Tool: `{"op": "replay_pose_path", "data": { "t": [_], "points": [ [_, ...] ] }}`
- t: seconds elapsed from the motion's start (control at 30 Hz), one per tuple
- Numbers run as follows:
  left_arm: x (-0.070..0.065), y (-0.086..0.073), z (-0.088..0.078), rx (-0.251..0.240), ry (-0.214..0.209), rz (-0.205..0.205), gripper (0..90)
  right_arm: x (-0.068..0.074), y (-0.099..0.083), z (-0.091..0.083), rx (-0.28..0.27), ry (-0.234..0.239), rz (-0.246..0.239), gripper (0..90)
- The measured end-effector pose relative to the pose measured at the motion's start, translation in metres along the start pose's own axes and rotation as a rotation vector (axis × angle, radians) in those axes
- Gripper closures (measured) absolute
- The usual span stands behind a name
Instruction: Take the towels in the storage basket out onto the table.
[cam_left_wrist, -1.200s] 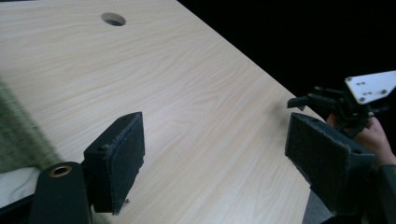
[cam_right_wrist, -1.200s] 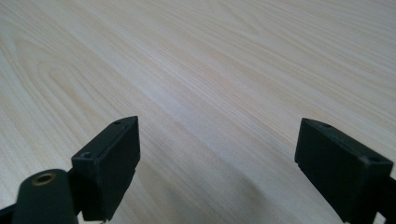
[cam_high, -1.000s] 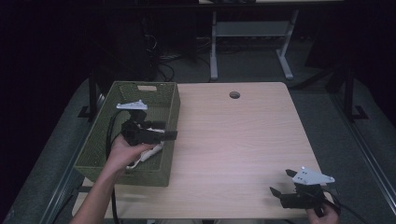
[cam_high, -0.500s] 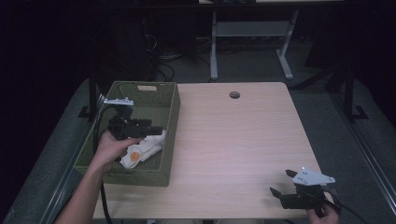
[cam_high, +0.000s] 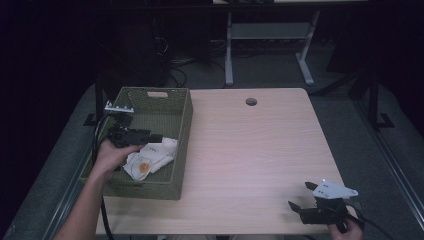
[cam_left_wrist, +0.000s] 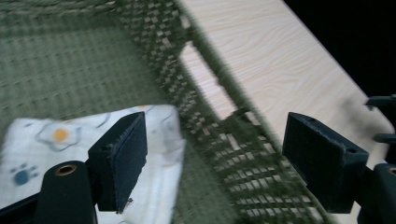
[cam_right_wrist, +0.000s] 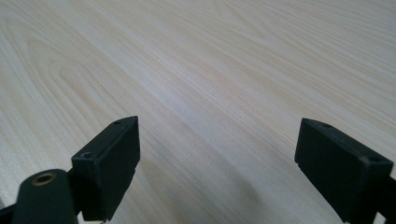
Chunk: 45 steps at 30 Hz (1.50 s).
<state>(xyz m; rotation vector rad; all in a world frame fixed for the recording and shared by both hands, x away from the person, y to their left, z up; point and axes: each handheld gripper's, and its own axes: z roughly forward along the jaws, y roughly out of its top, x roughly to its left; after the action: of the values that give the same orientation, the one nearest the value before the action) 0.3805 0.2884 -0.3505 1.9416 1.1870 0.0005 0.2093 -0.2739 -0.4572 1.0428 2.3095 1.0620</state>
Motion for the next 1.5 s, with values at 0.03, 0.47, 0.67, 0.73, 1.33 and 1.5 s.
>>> {"op": "replay_pose_path", "data": {
  "t": [0.03,0.47,0.67,0.73,1.33,1.5],
  "points": [
    [0.002,0.0,0.001,0.01,0.007,-0.007,22.0,0.0,0.0,0.0,0.0,0.0,0.0,13.9],
    [0.024,-0.004,0.024,0.136,0.115,-0.062,23.7,0.0,-0.001,-0.003,-0.01,0.002,-0.003,13.9],
    [0.029,-0.002,0.032,0.181,0.159,-0.071,23.7,0.0,0.0,-0.003,-0.012,0.005,-0.014,13.9],
    [0.031,-0.002,0.037,0.211,0.185,-0.07,23.8,0.0,0.0,-0.003,-0.011,0.006,-0.013,13.8],
    [0.042,-0.01,0.062,0.405,0.309,-0.109,25.5,0.001,0.0,-0.004,-0.015,0.003,-0.014,13.9],
    [0.04,-0.013,0.07,0.467,0.333,-0.095,26.5,0.002,0.0,-0.004,-0.018,0.004,-0.022,13.9]
  ]
}}
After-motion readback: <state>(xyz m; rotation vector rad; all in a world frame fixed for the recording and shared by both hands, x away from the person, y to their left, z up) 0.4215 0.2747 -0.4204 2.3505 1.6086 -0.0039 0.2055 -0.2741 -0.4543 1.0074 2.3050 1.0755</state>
